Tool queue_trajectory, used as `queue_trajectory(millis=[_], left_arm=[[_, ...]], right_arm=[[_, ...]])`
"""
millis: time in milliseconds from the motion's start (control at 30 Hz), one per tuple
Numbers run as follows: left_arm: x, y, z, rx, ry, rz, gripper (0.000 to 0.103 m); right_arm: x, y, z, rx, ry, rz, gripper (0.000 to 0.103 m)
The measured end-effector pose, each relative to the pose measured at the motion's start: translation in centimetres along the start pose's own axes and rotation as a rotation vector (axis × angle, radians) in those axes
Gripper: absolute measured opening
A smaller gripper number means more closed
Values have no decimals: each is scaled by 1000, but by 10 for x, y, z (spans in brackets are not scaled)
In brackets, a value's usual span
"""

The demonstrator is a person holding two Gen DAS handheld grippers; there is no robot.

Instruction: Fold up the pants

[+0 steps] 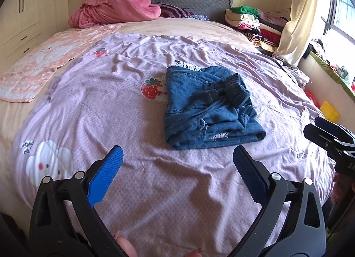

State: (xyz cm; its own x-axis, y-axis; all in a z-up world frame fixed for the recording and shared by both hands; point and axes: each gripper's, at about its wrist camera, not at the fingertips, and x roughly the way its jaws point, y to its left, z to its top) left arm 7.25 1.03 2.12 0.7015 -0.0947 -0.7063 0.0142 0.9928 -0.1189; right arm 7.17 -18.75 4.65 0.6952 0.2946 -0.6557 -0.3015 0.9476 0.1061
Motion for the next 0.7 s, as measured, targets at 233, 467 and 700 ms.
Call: queue_trajectory(millis=[233, 467, 700], left_arm=[[-19, -3, -12, 3, -13, 0, 93], [-34, -8, -26, 16, -22, 5, 93], [-41, -13, -40, 35, -10, -5, 93]], right_arm=[[-21, 6, -12, 11, -9, 4, 98], [-35, 5, -33, 50, 5, -9, 98], [-48, 5, -48, 58, 4, -23, 98]])
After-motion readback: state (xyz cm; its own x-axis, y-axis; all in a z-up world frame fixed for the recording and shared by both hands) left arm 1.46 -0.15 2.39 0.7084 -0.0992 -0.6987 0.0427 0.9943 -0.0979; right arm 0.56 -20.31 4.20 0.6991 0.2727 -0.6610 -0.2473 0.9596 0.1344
